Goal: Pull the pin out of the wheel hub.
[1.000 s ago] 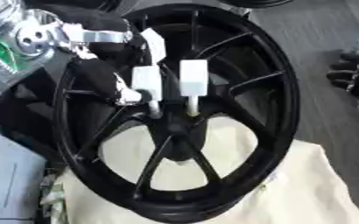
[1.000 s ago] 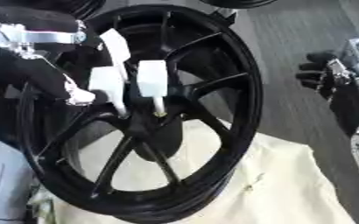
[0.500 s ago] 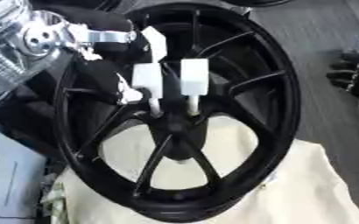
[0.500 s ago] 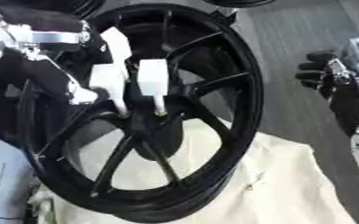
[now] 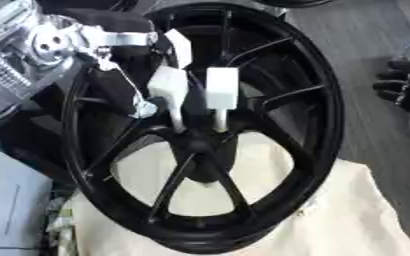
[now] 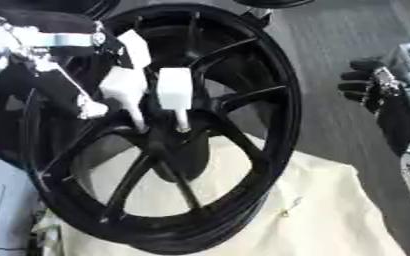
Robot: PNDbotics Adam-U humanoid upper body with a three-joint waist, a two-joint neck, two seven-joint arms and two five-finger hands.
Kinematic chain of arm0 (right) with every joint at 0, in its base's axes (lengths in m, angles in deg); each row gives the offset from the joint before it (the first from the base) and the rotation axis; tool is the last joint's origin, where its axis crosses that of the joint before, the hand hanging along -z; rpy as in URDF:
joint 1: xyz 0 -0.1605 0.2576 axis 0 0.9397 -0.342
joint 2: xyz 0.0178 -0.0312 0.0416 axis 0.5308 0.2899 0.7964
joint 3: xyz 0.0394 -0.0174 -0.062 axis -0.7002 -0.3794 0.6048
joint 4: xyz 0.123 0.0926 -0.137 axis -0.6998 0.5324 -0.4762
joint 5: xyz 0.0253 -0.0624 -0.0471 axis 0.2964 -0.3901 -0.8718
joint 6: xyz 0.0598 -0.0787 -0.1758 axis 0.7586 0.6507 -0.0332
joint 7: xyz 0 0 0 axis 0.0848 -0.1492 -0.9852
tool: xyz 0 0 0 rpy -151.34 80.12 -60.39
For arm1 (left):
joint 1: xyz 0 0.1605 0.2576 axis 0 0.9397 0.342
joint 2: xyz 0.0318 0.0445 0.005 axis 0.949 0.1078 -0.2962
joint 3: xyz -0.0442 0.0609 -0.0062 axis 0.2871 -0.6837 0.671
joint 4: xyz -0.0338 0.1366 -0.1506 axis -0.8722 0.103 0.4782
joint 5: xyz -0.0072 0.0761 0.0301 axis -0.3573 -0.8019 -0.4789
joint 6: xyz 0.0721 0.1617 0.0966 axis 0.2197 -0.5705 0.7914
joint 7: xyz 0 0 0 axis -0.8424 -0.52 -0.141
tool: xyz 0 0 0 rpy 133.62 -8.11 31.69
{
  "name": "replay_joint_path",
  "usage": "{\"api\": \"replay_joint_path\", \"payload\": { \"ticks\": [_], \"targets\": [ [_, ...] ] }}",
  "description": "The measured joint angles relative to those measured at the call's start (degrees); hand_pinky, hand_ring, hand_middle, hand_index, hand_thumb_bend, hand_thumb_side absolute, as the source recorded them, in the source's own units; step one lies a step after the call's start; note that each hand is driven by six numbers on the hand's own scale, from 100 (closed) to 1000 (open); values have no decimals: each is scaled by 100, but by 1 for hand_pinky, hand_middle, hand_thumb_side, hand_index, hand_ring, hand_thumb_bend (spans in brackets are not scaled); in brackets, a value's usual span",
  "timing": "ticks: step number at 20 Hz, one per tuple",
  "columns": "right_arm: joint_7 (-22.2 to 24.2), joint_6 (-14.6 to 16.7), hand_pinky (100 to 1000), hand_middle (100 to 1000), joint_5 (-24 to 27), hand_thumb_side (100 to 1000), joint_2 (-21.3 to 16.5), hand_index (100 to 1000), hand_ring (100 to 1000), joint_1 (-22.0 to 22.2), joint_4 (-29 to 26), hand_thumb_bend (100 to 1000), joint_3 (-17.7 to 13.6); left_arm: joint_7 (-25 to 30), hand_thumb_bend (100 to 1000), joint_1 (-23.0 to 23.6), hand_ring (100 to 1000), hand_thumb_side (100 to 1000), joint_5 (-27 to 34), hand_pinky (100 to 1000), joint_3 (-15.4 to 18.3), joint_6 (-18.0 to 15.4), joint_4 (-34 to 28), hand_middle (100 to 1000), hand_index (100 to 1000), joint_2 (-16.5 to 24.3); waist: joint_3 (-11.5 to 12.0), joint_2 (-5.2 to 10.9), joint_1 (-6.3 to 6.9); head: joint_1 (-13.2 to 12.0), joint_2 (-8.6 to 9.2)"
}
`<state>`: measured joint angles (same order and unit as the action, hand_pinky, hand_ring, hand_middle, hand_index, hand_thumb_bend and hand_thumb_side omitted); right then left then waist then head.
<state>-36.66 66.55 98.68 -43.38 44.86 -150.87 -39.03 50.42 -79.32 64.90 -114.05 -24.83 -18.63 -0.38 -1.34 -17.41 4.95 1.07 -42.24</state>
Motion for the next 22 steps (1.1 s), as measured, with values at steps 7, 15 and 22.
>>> {"api": "replay_joint_path", "payload": {
  "ticks": [7,15,22],
  "targets": [
    [-5,-3,858,725,0,826,-7,835,770,0,0,100,0,-109,127,241,394,222,220,545,449,85,-488,345,453,364,6,0,19,23,-2],
    [-30,-1,858,725,-1,825,-13,835,769,1,1,100,-5,-458,100,679,377,212,729,528,1368,-102,-1206,324,434,935,30,-1,20,56,-1],
    [-86,3,858,725,0,828,-40,835,769,1,1,100,-73,-1723,100,1880,366,208,1353,512,2755,-625,-1256,313,427,1315,98,-32,21,117,2]
  ]
}}
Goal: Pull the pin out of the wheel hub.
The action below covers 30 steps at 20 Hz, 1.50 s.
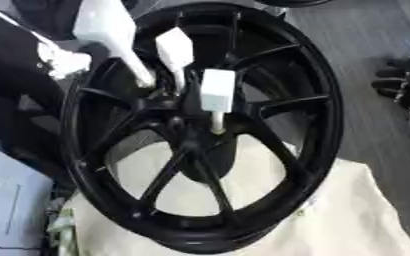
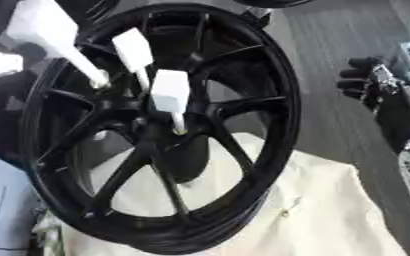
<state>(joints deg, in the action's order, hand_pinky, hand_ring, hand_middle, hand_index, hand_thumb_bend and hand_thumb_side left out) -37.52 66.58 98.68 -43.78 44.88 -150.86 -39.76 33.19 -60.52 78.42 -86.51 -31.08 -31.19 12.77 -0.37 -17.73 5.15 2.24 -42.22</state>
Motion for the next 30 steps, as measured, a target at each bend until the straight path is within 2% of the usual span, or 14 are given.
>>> {"api": "replay_joint_path", "payload": {
  "ticks": [5,9,11,13,14,15,18,19,23,24,25,26,28,30],
  "targets": [
    [-56,9,858,724,0,823,-2,835,769,11,0,100,-50,-1122,100,1271,383,208,125,532,1001,265,12,325,445,186,72,-17,-3,58,1],
    [-78,23,858,724,0,824,-5,835,769,52,0,100,-71,-1542,100,1876,398,200,-56,547,1397,419,393,343,464,177,85,-17,-4,96,1],
    [-87,26,858,724,0,824,-5,835,769,52,0,100,-71,-1571,100,2008,459,189,-196,592,1450,427,719,417,541,140,86,-18,-7,98,1],
    [-89,25,858,723,0,824,-5,835,768,52,0,100,-71,-1478,100,2083,601,176,-331,705,1445,374,1038,574,716,80,83,-20,-10,95,1],
    [-90,24,858,723,0,825,-5,835,768,51,0,100,-71,-1369,141,2110,707,281,-401,779,1425,325,1178,680,813,58,79,-20,-11,92,1],
    [-90,24,858,723,0,825,-5,835,768,50,0,100,-71,-1224,221,2129,770,410,-492,834,1397,259,1299,751,868,29,75,-23,-14,89,1],
    [-90,22,858,723,0,824,-5,835,768,48,0,100,-71,-721,381,2150,811,660,-802,882,1322,9,1607,795,908,-32,65,-27,-25,80,1],
    [-89,21,858,723,0,824,-5,835,768,47,0,100,-71,-584,385,2147,811,680,-907,882,1321,-66,1697,795,909,-41,58,-27,-25,75,1],
    [-88,20,858,723,2,825,-5,835,768,46,0,100,-70,-309,275,2065,800,700,-1110,864,1322,-265,1916,782,898,-82,50,-27,-24,58,1],
    [-88,20,858,723,2,826,-5,835,768,46,0,100,-70,-287,166,2038,792,687,-1110,853,1322,-287,1926,773,890,-94,50,-27,-24,57,1],
    [-87,19,858,723,2,826,-5,835,768,46,0,100,-70,-277,100,2019,786,669,-1089,845,1318,-297,1927,766,882,-117,50,-27,-24,55,1],
    [-86,18,858,722,2,825,-5,835,767,45,0,100,-69,-279,100,1990,765,636,-1042,822,1305,-293,1926,741,863,-140,50,-27,-24,49,1],
    [-84,16,858,722,2,823,-5,835,767,45,1,100,-68,-365,100,1904,710,671,-805,747,1292,-240,1892,677,801,-220,54,-27,-25,38,1],
    [-85,14,858,722,3,823,-5,835,767,45,3,100,-68,-653,100,1786,693,640,-296,725,1292,-188,1798,657,778,-352,65,-27,-33,36,1]
  ]
}}
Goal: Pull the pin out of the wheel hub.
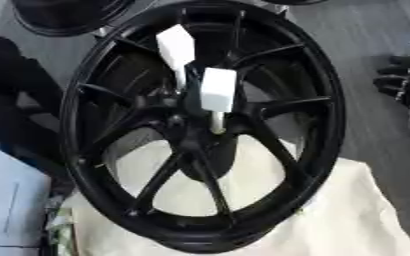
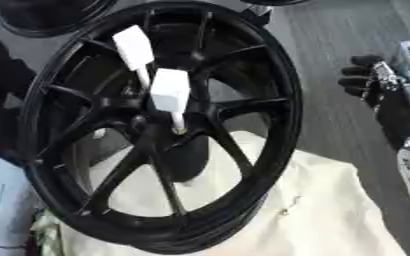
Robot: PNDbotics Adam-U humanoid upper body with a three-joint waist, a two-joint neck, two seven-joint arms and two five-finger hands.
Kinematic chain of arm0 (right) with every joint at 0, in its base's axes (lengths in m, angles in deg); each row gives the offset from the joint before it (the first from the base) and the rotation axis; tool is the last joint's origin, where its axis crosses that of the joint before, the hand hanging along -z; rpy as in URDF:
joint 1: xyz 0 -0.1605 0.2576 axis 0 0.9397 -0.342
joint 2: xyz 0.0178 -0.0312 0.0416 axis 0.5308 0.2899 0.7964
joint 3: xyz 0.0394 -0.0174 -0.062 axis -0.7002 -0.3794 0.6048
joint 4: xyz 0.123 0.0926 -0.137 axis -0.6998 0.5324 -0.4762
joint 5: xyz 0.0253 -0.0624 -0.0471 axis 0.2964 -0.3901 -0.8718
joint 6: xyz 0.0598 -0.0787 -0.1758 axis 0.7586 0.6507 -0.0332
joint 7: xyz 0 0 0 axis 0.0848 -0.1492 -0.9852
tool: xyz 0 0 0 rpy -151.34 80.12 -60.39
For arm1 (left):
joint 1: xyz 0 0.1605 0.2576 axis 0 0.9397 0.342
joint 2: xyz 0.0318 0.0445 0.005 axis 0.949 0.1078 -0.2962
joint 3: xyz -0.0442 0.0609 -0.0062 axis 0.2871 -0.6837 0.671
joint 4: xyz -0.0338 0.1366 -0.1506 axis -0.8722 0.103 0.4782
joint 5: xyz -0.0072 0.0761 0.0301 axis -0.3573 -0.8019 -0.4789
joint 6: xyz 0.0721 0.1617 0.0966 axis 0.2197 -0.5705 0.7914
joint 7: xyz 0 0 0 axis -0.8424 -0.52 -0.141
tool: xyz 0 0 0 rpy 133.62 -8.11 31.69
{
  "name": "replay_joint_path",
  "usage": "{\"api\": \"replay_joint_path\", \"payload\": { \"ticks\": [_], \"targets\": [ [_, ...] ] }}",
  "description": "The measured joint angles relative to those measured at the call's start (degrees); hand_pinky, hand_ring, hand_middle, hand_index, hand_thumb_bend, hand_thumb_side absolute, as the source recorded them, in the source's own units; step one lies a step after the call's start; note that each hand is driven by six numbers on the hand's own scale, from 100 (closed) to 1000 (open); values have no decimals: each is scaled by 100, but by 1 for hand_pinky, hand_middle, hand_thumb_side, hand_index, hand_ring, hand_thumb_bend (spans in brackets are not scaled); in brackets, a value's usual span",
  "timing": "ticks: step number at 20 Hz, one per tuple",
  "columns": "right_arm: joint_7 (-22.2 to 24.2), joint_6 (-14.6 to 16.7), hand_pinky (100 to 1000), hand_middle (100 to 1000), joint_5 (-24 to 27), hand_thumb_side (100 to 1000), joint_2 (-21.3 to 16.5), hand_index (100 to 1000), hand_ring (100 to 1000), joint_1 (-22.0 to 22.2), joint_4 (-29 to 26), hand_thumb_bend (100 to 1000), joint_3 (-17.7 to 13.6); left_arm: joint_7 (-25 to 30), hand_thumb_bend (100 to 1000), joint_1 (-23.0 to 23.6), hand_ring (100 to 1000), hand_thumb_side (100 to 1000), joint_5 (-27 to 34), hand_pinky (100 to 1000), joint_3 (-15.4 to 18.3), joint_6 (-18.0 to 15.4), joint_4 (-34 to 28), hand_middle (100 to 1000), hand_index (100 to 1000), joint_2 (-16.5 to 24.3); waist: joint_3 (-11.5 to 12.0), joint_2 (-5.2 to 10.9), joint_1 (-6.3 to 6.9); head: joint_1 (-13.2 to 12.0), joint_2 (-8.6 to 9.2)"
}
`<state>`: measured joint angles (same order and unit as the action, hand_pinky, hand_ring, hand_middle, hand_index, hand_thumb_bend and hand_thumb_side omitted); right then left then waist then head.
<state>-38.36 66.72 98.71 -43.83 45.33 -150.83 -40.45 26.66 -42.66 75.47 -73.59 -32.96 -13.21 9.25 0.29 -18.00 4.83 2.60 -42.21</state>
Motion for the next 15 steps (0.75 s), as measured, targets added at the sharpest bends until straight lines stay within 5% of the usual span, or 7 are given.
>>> {"api": "replay_joint_path", "payload": {
  "ticks": [7,15],
  "targets": [
    [-24,-6,858,721,28,821,1,835,766,-2,4,100,0,-1815,100,-326,661,681,1838,686,-3,-216,-527,624,749,-802,-13,0,-40,-20,0],
    [-36,-13,858,720,46,822,10,835,765,-19,4,100,-1,-2906,100,-389,662,815,2518,683,-10,-683,-695,648,762,-2069,-17,-14,-115,-53,9]
  ]
}}
